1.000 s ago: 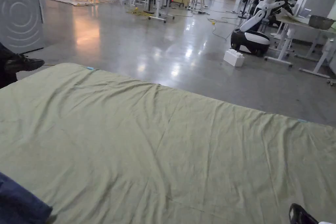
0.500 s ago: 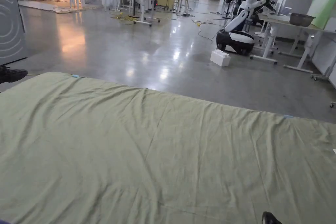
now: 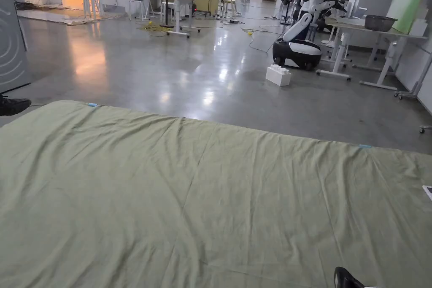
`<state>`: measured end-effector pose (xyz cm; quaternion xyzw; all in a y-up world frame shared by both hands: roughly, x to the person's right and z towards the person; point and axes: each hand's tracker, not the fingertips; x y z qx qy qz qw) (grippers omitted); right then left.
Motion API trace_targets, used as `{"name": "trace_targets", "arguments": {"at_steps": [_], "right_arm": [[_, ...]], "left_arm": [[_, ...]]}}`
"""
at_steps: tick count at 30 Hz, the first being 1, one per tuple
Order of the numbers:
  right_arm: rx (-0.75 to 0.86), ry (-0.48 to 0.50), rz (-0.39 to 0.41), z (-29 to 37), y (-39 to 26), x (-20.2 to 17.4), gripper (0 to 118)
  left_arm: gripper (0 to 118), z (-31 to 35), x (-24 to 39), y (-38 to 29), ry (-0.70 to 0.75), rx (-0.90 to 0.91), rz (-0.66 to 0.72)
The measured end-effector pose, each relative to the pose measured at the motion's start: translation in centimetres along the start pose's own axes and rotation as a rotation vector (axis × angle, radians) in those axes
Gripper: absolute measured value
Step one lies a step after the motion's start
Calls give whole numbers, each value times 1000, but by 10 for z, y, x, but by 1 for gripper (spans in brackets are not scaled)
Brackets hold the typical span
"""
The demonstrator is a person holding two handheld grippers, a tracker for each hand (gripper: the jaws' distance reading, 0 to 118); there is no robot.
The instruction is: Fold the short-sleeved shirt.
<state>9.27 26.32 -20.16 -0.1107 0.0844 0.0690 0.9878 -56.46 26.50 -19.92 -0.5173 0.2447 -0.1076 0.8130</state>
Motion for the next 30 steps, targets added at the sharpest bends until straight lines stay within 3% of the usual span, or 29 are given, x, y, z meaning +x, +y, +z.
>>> {"name": "trace_targets", "arguments": {"at_steps": [12,18,20,24,27,30], "right_arm": [[-28,-31,-43,0,10,-1,0],[-56,-84,-68,-17,-3,10,0],[-31,-84,-87,-10,-6,10,0],[-16,-93,-84,-8,-10,10,0],[-5,-101,-83,-6,-11,11,0],[5,-110,-99,-6,-11,13,0]], "left_arm": [[66,106,179,-38,-280,623,28],[65,140,245,-37,-385,776,155],[58,155,267,-39,-386,812,180],[22,171,293,-34,-393,839,190],[8,179,301,-33,-387,887,200],[3,192,311,-34,-335,916,192]]}}
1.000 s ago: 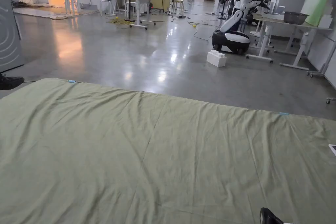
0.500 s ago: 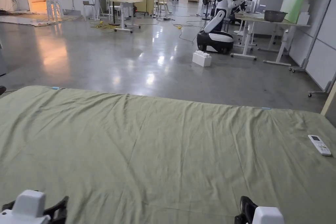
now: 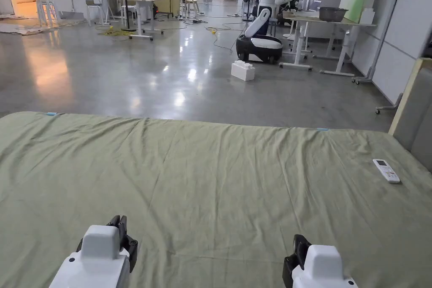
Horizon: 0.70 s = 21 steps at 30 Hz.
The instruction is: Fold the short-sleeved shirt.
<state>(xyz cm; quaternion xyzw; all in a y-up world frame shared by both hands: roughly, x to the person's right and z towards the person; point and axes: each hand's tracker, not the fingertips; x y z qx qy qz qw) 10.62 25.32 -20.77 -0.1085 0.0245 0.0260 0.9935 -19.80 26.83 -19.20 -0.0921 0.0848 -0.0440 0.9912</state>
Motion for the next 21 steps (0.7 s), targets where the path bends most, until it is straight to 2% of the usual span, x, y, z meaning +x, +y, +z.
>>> {"name": "trace_targets", "arguments": {"at_steps": [4,21], "right_arm": [[12,-8,-13,2,1,1,0],[31,-4,-24,8,2,0,0]], "left_arm": [[3,2,0,3,-18,21,75],[3,8,0,4,-23,26,95]]}}
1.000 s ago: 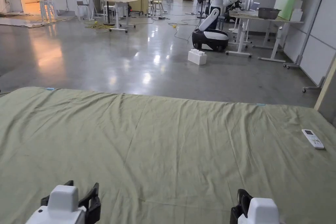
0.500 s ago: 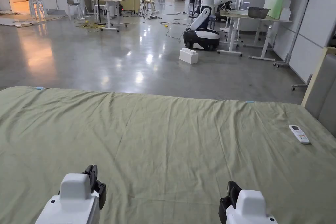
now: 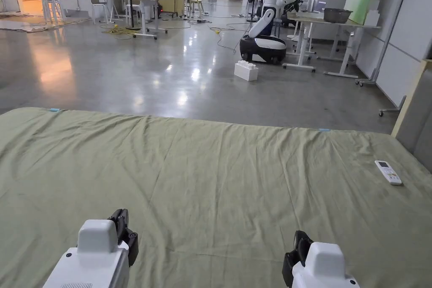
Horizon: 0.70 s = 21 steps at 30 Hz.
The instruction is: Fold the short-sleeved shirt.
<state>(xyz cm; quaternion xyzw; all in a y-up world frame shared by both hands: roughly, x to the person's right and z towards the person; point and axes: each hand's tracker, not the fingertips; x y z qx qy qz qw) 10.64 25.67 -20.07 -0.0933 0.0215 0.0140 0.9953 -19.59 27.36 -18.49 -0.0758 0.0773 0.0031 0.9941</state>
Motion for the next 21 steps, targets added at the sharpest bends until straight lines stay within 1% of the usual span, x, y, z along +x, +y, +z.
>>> {"name": "trace_targets", "arguments": {"at_steps": [9,10,11,12,13,14,15,16,17,19,21], "right_arm": [[10,3,2,0,3,1,1],[11,0,4,0,3,0,1],[10,1,7,0,3,0,7],[9,9,1,0,2,1,22],[8,11,-8,0,2,1,48],[10,9,-9,0,2,1,65],[13,6,-9,0,1,0,76],[17,0,-10,1,1,0,85],[28,-8,-10,2,1,0,90],[46,-33,-1,4,1,-1,97],[83,-41,16,6,5,-1,98]], "left_arm": [[4,1,2,2,1,7,-11],[5,1,2,2,-3,8,-9],[13,2,2,3,-3,11,-7],[27,3,2,3,2,17,-5],[52,3,1,3,3,19,-6],[69,4,1,4,1,18,-6],[78,4,1,4,-2,18,-5],[84,5,1,4,-5,20,-6],[86,5,0,4,-2,28,-12],[94,7,2,4,10,39,-32],[95,7,2,4,15,39,-48]]}}
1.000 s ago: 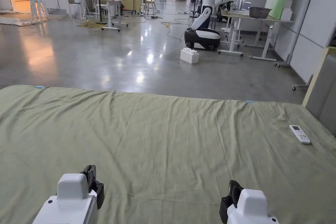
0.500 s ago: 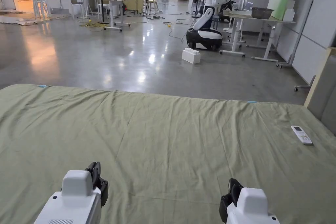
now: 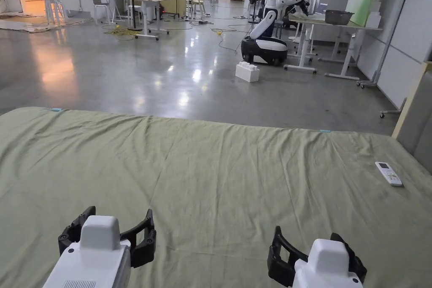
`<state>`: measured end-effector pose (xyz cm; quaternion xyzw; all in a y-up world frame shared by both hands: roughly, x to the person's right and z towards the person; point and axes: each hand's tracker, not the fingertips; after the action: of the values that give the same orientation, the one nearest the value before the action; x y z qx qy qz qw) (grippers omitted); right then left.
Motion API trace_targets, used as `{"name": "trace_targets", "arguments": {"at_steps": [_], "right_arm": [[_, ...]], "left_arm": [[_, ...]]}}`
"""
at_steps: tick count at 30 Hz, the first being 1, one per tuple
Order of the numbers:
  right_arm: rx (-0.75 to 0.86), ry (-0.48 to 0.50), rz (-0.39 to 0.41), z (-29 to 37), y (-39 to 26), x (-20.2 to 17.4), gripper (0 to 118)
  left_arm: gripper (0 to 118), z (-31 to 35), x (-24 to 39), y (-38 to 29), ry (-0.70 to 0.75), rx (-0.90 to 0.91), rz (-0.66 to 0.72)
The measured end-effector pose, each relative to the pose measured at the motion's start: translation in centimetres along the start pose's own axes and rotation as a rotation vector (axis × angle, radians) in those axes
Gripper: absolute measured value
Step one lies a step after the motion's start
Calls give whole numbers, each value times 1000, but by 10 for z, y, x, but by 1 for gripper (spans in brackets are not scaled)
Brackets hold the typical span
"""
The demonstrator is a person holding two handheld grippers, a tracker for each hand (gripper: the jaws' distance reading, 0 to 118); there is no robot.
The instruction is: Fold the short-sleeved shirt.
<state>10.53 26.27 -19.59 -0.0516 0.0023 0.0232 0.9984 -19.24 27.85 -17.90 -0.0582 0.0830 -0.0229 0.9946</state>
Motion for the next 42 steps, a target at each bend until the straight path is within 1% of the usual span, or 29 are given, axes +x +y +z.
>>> {"name": "trace_targets", "arguments": {"at_steps": [1,2,4,7,9,10,11,12,13,14,15,17,18,19,20,22,29,31,34,38,42], "right_arm": [[-10,8,-11,0,1,1,101],[-22,16,-41,0,0,2,105],[-21,15,-29,0,2,3,109],[-7,23,-16,3,6,3,110],[-8,33,-26,3,10,4,116],[-35,21,-46,2,10,3,118],[-41,7,-37,2,12,1,118],[-17,-13,4,3,15,-1,118],[6,-16,33,3,17,-2,118],[18,-10,45,3,18,-2,118],[-4,2,24,1,17,-2,118],[-17,21,25,-3,18,-2,118],[-50,40,-1,-5,16,-2,118],[-68,32,-28,-7,15,0,118],[-73,23,-39,-9,15,0,118],[-99,-6,-79,-10,12,0,118],[-84,-48,-79,-12,17,0,118],[-92,-43,-90,-12,20,0,118],[-127,-29,-130,-13,25,2,118],[-125,-28,-122,-12,27,1,118],[-121,-38,-68,-11,31,-2,118]], "left_arm": [[97,0,0,0,-2,-1,-8],[100,1,0,0,-4,-1,-12],[101,1,-1,0,8,-3,-15],[101,1,-4,1,31,-19,-3],[102,1,-7,3,35,-24,10],[102,1,-8,4,38,-28,14],[102,0,-9,5,41,-32,18],[102,-1,-10,4,42,-31,21],[102,-1,-11,5,43,-30,24],[102,0,-12,5,41,-28,28],[102,0,-13,6,34,-24,35],[103,-1,-15,9,19,-27,52],[103,-1,-16,10,4,-34,67],[103,-2,-17,11,-11,-43,82],[103,-2,-18,12,-25,-46,95],[103,-2,-17,11,-22,-46,92],[103,-2,-15,9,-18,-26,81],[103,-3,-17,11,-15,-13,100],[107,-4,-17,10,5,6,115],[110,-6,-16,7,40,-8,121],[110,-7,-18,6,59,-26,147]]}}
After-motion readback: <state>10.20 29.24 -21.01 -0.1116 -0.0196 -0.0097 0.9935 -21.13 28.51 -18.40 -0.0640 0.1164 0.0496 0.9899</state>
